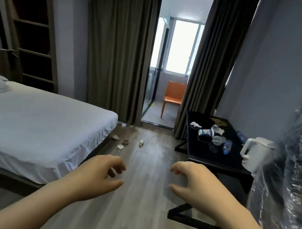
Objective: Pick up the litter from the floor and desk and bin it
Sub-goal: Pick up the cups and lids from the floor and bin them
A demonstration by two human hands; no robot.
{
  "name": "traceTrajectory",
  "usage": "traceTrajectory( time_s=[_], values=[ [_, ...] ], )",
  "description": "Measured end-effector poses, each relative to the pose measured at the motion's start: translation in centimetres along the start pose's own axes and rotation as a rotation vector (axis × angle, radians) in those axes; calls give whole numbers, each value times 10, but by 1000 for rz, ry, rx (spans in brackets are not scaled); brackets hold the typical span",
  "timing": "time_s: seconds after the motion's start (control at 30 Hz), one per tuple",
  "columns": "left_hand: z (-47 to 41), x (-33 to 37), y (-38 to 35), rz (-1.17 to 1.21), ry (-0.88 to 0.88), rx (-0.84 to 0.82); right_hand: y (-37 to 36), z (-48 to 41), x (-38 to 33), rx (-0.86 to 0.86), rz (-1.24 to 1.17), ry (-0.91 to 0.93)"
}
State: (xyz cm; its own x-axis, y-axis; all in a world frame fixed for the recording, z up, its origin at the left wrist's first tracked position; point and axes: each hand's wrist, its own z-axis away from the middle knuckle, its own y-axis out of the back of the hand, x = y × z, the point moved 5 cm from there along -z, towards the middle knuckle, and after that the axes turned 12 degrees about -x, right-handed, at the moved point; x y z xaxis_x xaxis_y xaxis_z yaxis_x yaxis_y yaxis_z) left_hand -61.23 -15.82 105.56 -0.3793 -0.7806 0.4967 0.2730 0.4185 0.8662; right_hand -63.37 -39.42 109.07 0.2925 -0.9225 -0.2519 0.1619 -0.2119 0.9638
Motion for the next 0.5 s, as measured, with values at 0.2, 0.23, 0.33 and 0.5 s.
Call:
traceTrajectory(
  time_s=[0.2,0.23,0.33,0.5],
  values=[
    [-85,-79,52,24,28,-1,2,-124,3,-18,-57,-34],
    [-100,-91,59,24,31,-1,1,-144,6,-24,-59,-41],
    [-142,-122,67,14,43,-24,-2,-195,18,-61,-76,-62],
    [-224,-166,69,18,55,-75,-4,-279,52,-97,-101,-88]
  ],
)
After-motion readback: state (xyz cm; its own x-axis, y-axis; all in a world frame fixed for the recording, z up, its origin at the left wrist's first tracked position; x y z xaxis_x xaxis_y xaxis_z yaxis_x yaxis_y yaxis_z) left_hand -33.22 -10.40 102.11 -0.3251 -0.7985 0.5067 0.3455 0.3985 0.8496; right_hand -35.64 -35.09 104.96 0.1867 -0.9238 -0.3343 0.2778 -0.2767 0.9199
